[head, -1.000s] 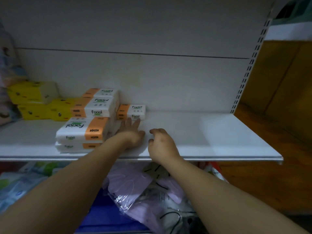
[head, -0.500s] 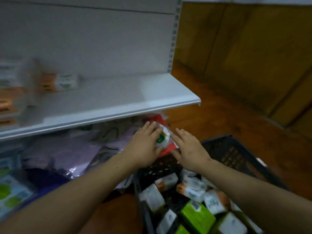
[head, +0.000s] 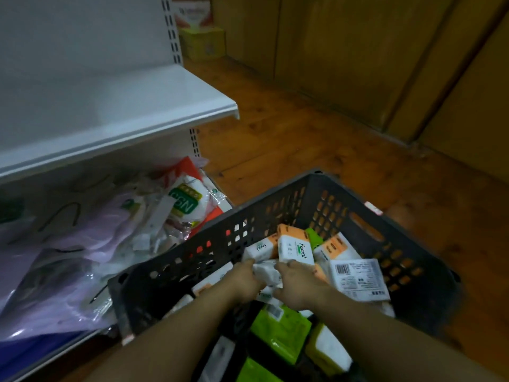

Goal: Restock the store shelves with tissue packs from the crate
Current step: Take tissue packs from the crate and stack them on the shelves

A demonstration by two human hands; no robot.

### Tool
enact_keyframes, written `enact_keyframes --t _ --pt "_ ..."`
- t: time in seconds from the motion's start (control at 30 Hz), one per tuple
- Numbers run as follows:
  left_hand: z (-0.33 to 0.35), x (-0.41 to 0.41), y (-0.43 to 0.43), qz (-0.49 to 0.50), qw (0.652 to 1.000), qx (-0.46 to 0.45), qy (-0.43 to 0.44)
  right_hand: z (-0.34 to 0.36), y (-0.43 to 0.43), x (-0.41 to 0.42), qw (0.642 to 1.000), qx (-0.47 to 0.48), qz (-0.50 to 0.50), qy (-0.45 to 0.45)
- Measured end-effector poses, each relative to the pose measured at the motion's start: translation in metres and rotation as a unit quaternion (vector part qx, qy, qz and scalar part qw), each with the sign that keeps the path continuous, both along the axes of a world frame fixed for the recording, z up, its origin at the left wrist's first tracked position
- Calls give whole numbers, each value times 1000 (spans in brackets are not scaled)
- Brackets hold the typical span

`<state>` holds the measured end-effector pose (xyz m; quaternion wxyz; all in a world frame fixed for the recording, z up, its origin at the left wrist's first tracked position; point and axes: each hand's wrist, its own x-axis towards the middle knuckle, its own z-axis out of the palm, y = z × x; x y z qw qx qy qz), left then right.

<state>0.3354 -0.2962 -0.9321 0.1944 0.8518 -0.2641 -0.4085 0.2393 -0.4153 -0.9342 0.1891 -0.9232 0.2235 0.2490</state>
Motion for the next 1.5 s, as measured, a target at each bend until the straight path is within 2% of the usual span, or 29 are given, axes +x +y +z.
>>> enact_keyframes --t 0.1,0.17,0.27,0.37,0.5,0.63,0.8,0.9,1.03,1.2,1.27,1.37,1.5 --pt "-23 2 -18 54 998 -12 37 -14 -4 2 996 74 -48 13" --pt "-34 3 -28 117 989 -25 91 -24 -10 0 987 134 -80 32" --pt "-49 7 -39 207 963 -30 171 -32 -11 -3 966 214 -135 51" --pt "-60 9 -43 284 932 -46 222 -38 -11 -3 941 278 -191 33" --pt "-58 8 -47 345 906 -82 232 -42 -10 -3 909 338 -244 9" --pt "-45 1 -50 442 852 -137 245 -34 -9 -8 901 335 -272 -39" --pt "-15 2 -25 408 872 -180 203 -7 -16 -12 855 320 -369 -175" --pt "19 12 1 351 889 -218 198 23 -12 -8 872 319 -315 -197" --pt "91 29 42 275 915 -276 104 91 12 16 878 332 -231 -257" --pt "180 61 101 168 921 -308 -170 178 49 57 880 281 -165 -344" --pt "207 69 126 150 909 -310 -234 208 66 70 879 270 -139 -367" --pt "237 77 156 176 880 -325 -297 242 94 90 876 261 -105 -392" --pt "267 81 198 222 845 -359 -330 274 137 112 854 300 -69 -419"
